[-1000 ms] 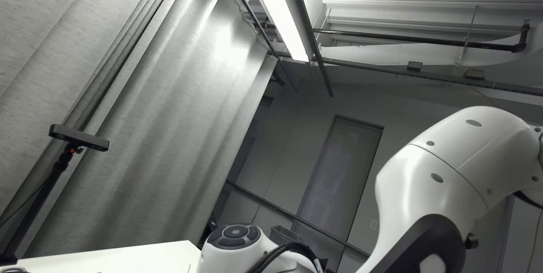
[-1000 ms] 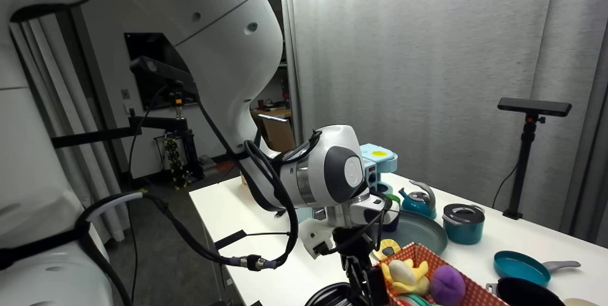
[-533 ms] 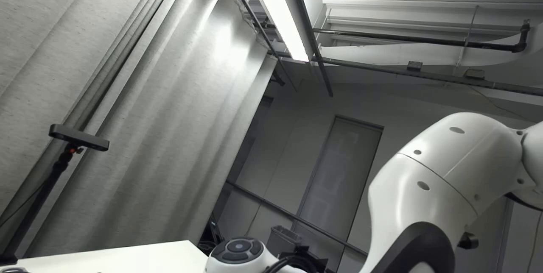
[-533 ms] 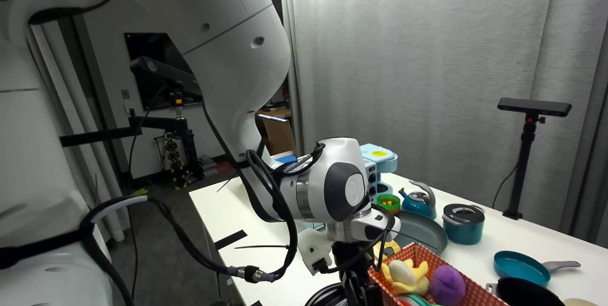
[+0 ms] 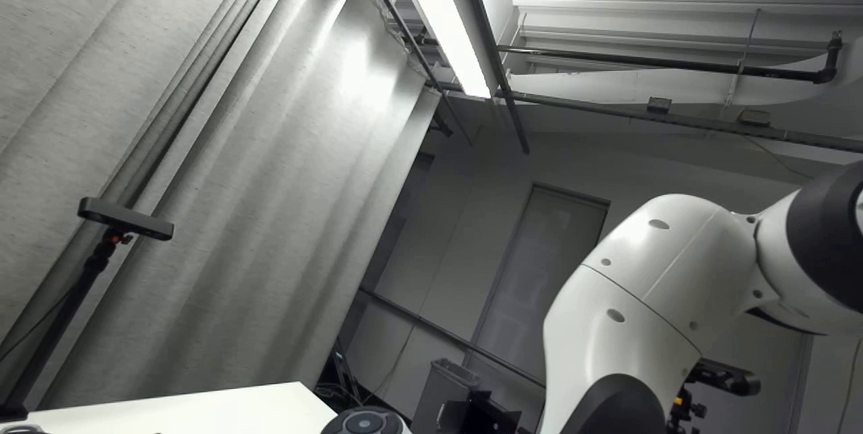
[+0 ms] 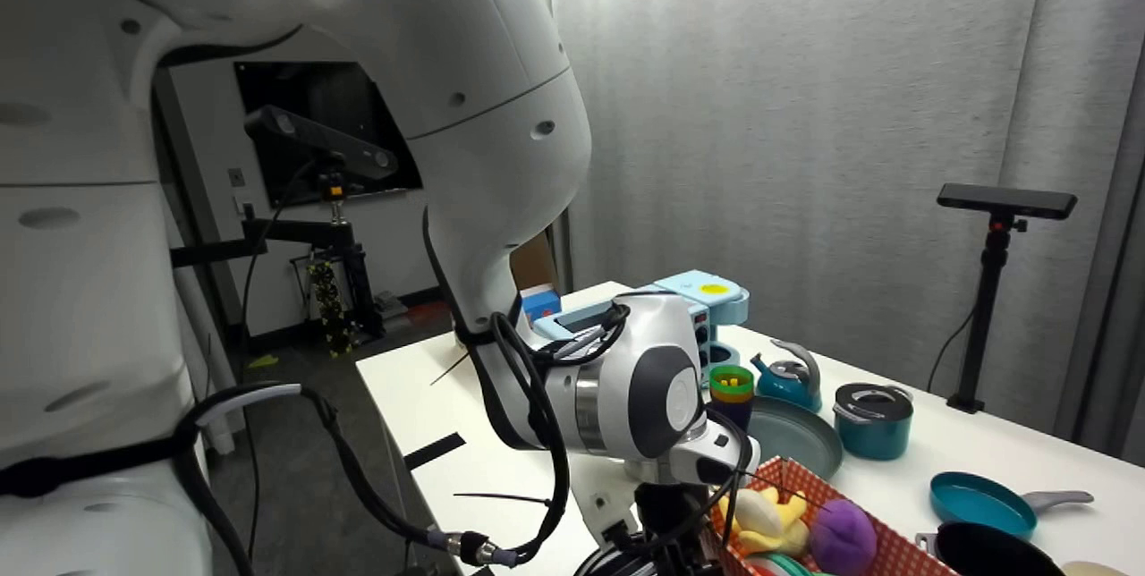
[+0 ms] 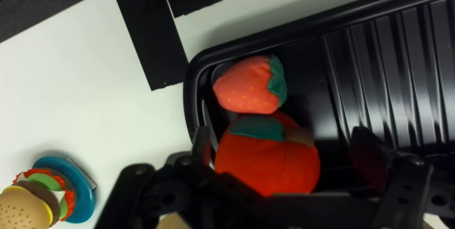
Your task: Remove the plush toys from the black tray and place them in the basket
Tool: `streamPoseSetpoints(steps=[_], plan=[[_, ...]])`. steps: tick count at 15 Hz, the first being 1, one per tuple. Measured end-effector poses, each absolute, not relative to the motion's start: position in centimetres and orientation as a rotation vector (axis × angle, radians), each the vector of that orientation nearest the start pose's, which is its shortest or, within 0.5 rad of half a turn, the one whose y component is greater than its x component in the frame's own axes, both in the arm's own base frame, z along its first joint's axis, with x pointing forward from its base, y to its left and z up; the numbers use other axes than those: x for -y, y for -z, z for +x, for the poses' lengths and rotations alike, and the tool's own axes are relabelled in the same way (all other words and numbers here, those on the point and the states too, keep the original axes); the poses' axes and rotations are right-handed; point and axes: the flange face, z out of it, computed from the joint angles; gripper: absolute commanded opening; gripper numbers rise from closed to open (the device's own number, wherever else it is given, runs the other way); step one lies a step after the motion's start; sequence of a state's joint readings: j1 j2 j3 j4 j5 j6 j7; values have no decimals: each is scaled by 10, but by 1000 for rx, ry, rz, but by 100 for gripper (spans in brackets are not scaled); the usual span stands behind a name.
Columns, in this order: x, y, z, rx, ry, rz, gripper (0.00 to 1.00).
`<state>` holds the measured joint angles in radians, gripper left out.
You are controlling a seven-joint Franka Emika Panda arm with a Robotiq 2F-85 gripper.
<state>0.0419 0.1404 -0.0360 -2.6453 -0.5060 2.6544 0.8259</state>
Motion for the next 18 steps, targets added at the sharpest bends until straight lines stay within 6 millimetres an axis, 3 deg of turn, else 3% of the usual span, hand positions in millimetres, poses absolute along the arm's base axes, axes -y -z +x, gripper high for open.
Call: streamPoseSetpoints(steps=[7, 9, 10, 13, 18], plan=[[5, -175, 438, -578, 10, -3356, 97], [7, -169, 440, -583, -7, -3361, 72], [7, -165, 439, -583, -21, -3364, 71], [6, -156, 435, -578, -53, -3372, 47], [-1, -159, 437, -558, -40, -3374, 15]])
